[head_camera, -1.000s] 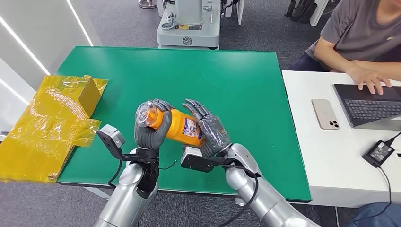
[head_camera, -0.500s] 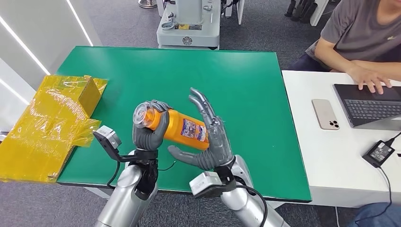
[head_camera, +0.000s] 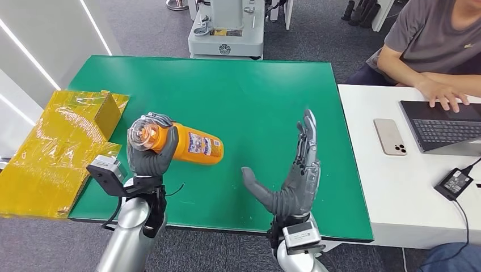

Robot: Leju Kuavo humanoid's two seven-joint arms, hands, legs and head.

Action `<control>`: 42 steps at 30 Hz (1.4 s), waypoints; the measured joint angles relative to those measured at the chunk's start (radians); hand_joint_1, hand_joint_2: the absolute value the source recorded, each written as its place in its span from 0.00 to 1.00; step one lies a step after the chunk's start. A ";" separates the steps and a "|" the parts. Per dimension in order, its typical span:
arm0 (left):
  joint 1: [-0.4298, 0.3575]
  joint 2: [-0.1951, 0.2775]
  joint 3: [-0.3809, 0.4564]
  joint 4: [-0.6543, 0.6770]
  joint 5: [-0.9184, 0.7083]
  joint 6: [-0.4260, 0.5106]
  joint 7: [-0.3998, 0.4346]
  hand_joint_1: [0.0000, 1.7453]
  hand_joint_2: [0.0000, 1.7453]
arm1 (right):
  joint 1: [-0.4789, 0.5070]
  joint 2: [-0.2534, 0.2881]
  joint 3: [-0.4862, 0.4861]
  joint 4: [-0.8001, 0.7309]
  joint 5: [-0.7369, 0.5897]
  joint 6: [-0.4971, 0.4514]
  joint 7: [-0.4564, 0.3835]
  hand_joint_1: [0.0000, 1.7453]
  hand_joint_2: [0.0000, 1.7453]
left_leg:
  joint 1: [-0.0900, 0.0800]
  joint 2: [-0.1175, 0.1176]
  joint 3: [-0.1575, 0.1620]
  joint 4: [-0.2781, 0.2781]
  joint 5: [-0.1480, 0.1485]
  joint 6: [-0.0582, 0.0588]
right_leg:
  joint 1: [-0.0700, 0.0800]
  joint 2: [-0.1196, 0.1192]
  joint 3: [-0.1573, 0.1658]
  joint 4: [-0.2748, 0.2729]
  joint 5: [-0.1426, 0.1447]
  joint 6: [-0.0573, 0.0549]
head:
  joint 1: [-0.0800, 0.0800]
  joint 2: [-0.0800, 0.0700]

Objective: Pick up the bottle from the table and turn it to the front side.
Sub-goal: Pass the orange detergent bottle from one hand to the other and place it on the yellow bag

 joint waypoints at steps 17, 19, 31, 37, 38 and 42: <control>-0.228 0.179 0.044 0.054 -0.483 0.255 0.150 1.00 1.00 | 0.090 0.000 -0.024 -0.046 0.019 0.001 -0.001 0.00 1.00 | 0.000 0.000 0.000 0.000 0.001 -0.001 | 0.000 0.000 0.000 0.000 0.000 -0.001 | 0.000 0.000; -0.281 0.210 0.032 0.104 -0.562 0.288 0.178 1.00 1.00 | 0.094 0.000 -0.027 -0.047 0.021 0.011 -0.001 0.00 1.00 | 0.000 0.001 0.000 0.000 0.001 -0.001 | 0.000 0.001 -0.001 0.001 0.001 -0.001 | 0.000 0.000; -0.441 0.351 -0.026 0.373 -1.229 0.439 0.432 1.00 1.00 | 0.103 0.012 -0.040 -0.057 0.060 0.043 0.010 0.00 1.00 | 0.000 0.002 0.001 0.000 0.001 -0.001 | 0.000 0.002 -0.001 0.001 0.000 -0.002 | 0.000 0.000; -0.496 0.363 -0.039 0.564 -1.301 0.419 0.431 1.00 1.00 | 0.105 0.018 -0.043 -0.059 0.070 0.046 0.010 0.00 1.00 | 0.000 0.002 0.001 0.000 0.001 -0.001 | 0.000 0.003 -0.001 0.001 0.001 -0.002 | 0.000 0.000; -0.498 0.363 -0.039 0.584 -1.299 0.418 0.428 1.00 1.00 | 0.105 0.019 -0.043 -0.059 0.070 0.047 0.010 0.00 1.00 | 0.000 0.002 0.001 0.000 0.001 -0.001 | 0.000 0.003 -0.001 0.001 0.001 -0.002 | 0.000 0.000; -0.509 0.363 -0.039 0.640 -1.281 0.403 0.416 1.00 1.00 | 0.106 0.020 -0.044 -0.059 0.070 0.049 0.010 0.00 1.00 | 0.000 0.002 0.000 0.000 0.001 -0.001 | 0.000 0.003 -0.001 0.001 0.000 -0.002 | 0.000 0.000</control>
